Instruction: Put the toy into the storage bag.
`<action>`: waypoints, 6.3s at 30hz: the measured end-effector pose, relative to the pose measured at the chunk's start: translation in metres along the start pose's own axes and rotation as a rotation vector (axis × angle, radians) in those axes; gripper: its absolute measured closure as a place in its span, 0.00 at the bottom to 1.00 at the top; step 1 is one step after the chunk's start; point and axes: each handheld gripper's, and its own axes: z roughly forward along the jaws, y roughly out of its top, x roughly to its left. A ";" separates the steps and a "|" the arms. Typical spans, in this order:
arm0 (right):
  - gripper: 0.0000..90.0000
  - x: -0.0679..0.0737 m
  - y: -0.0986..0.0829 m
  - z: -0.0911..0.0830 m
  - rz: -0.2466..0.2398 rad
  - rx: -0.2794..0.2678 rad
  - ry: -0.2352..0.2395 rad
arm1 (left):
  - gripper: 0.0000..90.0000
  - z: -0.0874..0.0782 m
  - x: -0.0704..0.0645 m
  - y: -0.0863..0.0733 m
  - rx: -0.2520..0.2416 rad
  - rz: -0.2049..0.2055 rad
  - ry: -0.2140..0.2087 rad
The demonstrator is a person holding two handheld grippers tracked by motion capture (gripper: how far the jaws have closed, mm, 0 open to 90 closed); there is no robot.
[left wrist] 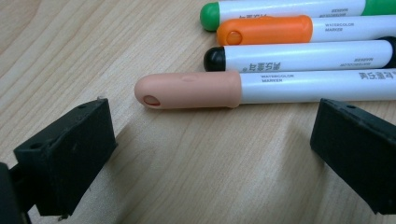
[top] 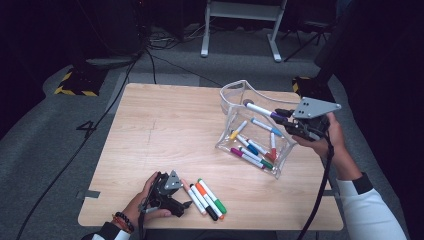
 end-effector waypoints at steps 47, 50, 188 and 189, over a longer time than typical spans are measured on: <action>0.59 -0.036 -0.029 0.052 0.253 0.322 0.158 | 0.00 0.000 0.000 0.000 -0.001 0.000 0.000; 0.52 -0.035 -0.029 0.041 0.269 0.262 0.154 | 0.00 0.000 0.000 0.000 0.000 0.000 0.000; 0.84 -0.035 -0.043 0.070 0.274 0.352 0.149 | 0.00 0.001 0.000 0.001 -0.002 -0.023 0.024; 0.84 -0.034 -0.043 0.070 0.269 0.358 0.159 | 0.00 0.000 0.000 0.001 0.000 -0.021 0.024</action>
